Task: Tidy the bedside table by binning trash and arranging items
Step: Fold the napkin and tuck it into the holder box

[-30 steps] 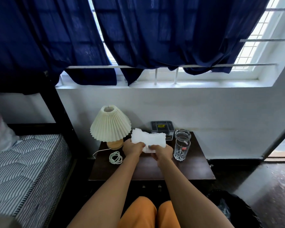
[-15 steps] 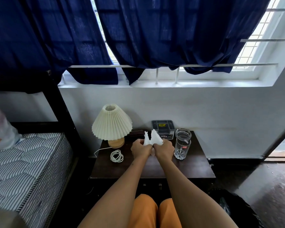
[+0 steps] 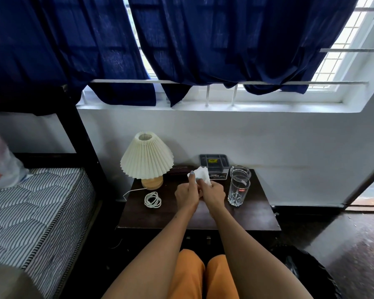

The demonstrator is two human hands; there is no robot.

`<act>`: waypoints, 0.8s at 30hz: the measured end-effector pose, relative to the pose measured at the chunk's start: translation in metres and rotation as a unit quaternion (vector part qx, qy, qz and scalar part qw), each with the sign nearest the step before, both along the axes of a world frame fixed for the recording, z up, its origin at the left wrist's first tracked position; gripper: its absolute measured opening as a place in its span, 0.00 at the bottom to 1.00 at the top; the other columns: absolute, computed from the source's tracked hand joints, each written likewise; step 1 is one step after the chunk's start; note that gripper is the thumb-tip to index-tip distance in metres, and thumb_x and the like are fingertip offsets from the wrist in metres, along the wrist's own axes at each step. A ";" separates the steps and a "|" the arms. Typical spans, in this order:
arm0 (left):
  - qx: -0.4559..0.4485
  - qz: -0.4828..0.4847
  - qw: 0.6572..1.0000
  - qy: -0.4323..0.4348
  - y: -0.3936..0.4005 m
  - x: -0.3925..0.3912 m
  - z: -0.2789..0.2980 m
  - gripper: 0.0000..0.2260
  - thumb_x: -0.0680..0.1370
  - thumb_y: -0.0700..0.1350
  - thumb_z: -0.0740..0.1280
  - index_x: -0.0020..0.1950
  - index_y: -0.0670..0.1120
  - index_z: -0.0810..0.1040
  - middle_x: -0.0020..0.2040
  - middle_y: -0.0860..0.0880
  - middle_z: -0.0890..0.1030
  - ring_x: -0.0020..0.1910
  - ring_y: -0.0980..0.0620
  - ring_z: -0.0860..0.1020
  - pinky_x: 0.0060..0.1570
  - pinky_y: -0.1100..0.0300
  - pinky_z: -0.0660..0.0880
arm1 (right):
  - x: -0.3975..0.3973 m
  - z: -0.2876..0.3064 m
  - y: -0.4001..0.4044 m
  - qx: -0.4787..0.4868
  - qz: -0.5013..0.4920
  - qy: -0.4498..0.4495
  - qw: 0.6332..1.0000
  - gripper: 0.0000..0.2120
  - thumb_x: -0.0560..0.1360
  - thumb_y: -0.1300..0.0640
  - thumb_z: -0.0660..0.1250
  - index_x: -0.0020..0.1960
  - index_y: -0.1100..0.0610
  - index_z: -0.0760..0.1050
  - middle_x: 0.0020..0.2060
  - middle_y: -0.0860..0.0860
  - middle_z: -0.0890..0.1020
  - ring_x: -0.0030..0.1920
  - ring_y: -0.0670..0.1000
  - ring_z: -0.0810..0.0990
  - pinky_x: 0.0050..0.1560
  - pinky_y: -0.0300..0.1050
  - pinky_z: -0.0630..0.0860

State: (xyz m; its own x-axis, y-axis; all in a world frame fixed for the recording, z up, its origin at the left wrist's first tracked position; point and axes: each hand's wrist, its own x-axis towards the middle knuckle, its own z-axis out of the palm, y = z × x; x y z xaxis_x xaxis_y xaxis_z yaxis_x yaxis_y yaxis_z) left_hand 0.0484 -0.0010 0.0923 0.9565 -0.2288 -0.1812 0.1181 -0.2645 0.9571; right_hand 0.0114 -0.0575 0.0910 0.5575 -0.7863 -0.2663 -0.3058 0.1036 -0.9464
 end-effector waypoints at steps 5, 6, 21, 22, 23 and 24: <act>-0.001 -0.002 1.000 -0.006 0.003 0.003 -0.004 0.34 0.78 0.64 0.50 0.37 0.39 0.83 0.38 0.43 0.84 0.42 0.46 0.81 0.48 0.56 0.74 | 0.000 0.002 -0.005 -0.006 -0.019 0.027 0.999 0.07 0.70 0.61 0.62 0.37 0.60 0.78 0.37 0.57 0.82 0.37 0.55 0.79 0.38 0.46 0.76; -0.010 0.001 1.000 -0.007 0.004 0.003 -0.005 0.33 0.78 0.64 0.51 0.38 0.39 0.83 0.39 0.42 0.85 0.43 0.46 0.82 0.49 0.55 0.75 | 0.001 0.002 -0.007 -0.006 -0.023 0.027 0.999 0.08 0.70 0.62 0.61 0.38 0.61 0.78 0.38 0.58 0.83 0.39 0.56 0.80 0.39 0.48 0.77; 0.128 -0.077 0.985 -0.087 -0.026 0.017 -0.022 0.14 0.70 0.37 0.67 0.56 0.42 0.80 0.54 0.45 0.83 0.54 0.49 0.80 0.52 0.64 0.71 | 0.006 -0.013 -0.044 -0.093 -0.046 0.074 0.992 0.09 0.74 0.62 0.63 0.49 0.63 0.80 0.46 0.60 0.83 0.50 0.60 0.80 0.50 0.48 0.74; 0.129 -0.088 0.983 -0.098 -0.031 0.018 -0.023 0.14 0.71 0.36 0.66 0.56 0.42 0.80 0.54 0.45 0.83 0.53 0.50 0.80 0.51 0.65 0.71 | 0.006 -0.014 -0.048 -0.096 -0.047 0.079 0.991 0.08 0.73 0.62 0.64 0.49 0.63 0.80 0.46 0.60 0.83 0.50 0.60 0.80 0.50 0.48 0.74; 0.132 -0.097 0.981 -0.108 -0.037 0.019 -0.024 0.14 0.71 0.36 0.66 0.56 0.42 0.80 0.54 0.45 0.83 0.52 0.50 0.80 0.51 0.66 0.72 | 0.007 -0.015 -0.053 -0.101 -0.046 0.083 0.990 0.08 0.73 0.61 0.65 0.48 0.62 0.80 0.46 0.60 0.83 0.50 0.59 0.80 0.49 0.48 0.74; 0.134 -0.104 0.979 -0.115 -0.043 0.019 -0.025 0.14 0.72 0.36 0.66 0.57 0.42 0.80 0.54 0.45 0.83 0.53 0.50 0.80 0.52 0.65 0.73 | 0.008 -0.016 -0.057 -0.105 -0.043 0.086 0.990 0.07 0.73 0.60 0.65 0.48 0.61 0.80 0.46 0.59 0.84 0.49 0.59 0.80 0.50 0.48 0.74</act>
State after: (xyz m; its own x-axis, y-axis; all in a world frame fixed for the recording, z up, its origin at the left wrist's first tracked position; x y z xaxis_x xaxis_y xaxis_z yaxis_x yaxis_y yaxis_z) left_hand 0.0678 -0.0435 0.0668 0.9170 -0.3961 -0.0476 -0.1747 -0.5060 0.8446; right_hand 0.0194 -0.1148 0.0751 0.4470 -0.8768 -0.1774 -0.4621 -0.0565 -0.8850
